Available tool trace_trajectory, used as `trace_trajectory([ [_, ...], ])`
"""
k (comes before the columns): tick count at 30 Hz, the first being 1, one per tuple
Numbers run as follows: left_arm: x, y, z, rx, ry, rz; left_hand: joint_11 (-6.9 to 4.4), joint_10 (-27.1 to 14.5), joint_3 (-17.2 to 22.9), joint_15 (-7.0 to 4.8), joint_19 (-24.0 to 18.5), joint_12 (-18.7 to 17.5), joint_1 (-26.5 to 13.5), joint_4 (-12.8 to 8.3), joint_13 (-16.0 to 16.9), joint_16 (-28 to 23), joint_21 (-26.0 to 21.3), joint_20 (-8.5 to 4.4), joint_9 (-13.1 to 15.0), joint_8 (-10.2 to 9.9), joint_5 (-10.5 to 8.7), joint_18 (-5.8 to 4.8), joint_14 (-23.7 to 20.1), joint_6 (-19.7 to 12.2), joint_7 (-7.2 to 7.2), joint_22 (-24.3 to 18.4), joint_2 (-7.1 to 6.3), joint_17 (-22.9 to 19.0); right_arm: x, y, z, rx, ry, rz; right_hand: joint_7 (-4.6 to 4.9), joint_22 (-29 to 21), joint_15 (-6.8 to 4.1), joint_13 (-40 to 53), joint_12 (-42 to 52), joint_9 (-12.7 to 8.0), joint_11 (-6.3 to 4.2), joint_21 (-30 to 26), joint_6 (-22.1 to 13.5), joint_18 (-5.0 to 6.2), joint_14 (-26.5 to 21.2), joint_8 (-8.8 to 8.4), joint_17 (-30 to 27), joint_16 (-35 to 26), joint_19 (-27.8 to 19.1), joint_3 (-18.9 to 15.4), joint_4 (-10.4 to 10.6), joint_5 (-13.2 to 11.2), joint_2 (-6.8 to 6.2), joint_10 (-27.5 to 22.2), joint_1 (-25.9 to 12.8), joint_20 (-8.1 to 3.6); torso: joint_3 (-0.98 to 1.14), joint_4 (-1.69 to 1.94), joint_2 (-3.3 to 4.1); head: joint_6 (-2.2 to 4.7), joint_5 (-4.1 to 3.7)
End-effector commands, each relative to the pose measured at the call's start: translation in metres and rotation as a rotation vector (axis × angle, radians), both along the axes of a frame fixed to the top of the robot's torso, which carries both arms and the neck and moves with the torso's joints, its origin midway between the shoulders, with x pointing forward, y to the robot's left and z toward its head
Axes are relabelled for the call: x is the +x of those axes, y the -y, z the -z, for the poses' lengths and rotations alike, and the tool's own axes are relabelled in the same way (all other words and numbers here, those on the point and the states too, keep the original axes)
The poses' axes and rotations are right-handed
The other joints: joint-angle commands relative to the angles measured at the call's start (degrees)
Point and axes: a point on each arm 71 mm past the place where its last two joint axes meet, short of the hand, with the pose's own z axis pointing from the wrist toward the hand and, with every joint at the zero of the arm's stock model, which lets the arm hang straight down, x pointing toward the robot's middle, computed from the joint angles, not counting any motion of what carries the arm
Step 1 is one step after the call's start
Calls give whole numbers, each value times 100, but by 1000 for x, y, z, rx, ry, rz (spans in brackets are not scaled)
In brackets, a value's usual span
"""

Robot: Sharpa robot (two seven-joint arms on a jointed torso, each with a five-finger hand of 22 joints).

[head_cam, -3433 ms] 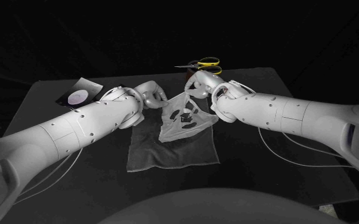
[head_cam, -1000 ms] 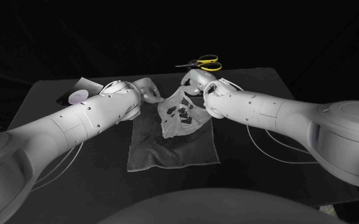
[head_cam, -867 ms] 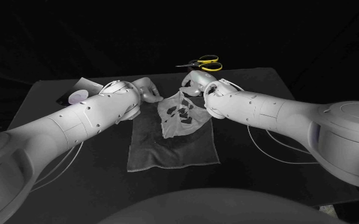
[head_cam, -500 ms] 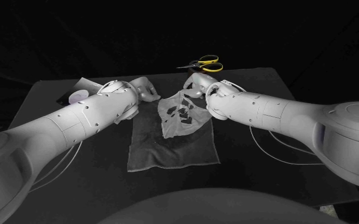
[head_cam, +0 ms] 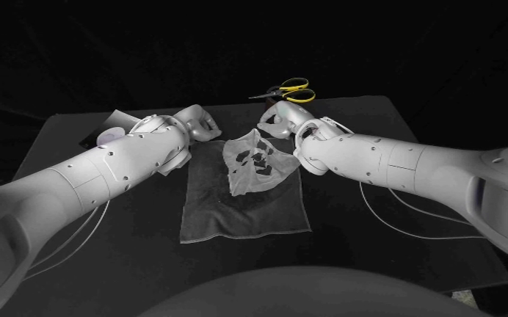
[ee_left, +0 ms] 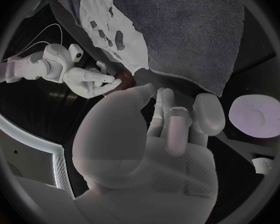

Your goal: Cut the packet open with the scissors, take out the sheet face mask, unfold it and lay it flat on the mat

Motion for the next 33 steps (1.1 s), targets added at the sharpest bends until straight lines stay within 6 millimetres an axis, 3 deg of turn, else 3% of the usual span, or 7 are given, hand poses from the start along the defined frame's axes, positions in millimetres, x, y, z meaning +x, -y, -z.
trace_trajectory([
  [1,0,2,-7,-77,64,14,5,-34,29,-4,-38,-42,65,-16,-18,-40,-22,3,9,-31,13,36,-28,46,-9,-13,-20,53,-5,0,-5,54,54,6,-5,184,-33,822,48,8,-46,50,39,30,390,30,964,28,47,40,-13,9,-3,198,55,-7,2,2,-2,0,-3],
  [9,-5,-2,-11,-110,86,35,-1,-8,76,-10,-58,-107,171,-119,-64,-59,-54,0,28,-15,13,43,-44,87,-16,-44,-57,19,-18,2,-6,77,25,-14,-41,205,-61,838,88,12,-77,120,121,19,406,74,988,47,94,98,-48,7,-16,220,108,-32,-2,6,5,0,-8],
  [16,-15,0,-17,-164,117,90,20,-91,162,8,-381,-490,244,-262,-282,-286,-459,12,56,-7,12,146,-382,118,0,-442,-145,-601,-34,9,-8,101,-31,-38,-98,282,-110,945,262,29,-131,375,255,-24,457,156,1094,114,232,199,-193,5,-71,298,244,-78,-3,-5,4,0,-21],
  [17,-16,0,-18,-170,121,97,28,-133,192,12,-515,-611,278,-310,-351,-384,-626,16,63,-3,13,190,-526,124,6,-606,-167,-865,-36,10,-8,103,-40,-39,-107,298,-118,969,300,32,-139,426,272,-32,468,170,1118,129,258,211,-220,4,-85,313,264,-86,-2,-6,3,0,-19],
  [21,-28,0,-21,-205,136,139,31,-69,238,16,-543,-757,363,-459,-456,-432,-687,21,78,5,14,197,-571,138,9,-658,-232,-947,-46,18,-7,104,-99,-35,-161,391,-164,1167,587,58,-188,725,384,-81,529,256,1268,218,409,273,-369,10,-133,425,363,-130,6,-6,2,0,-13],
  [28,-51,0,-18,-202,128,218,21,40,279,8,-507,-840,461,-653,-531,-436,-668,15,116,71,13,187,-558,250,-6,-636,-308,-936,-53,36,-2,104,-186,21,-197,564,-204,1456,988,72,-225,1291,461,-178,608,325,1508,348,675,286,-498,16,-210,563,354,-177,1,3,4,0,-29],
  [33,-63,4,-12,-166,113,265,-29,269,256,-38,-181,-574,427,-780,-402,-213,-295,-23,127,96,13,87,-210,331,-48,-275,-331,-342,-51,46,1,106,-221,84,-200,663,-211,1510,1061,64,-228,1616,456,-234,608,334,1508,348,830,232,-505,19,-278,586,249,-194,-2,8,5,0,-20],
])
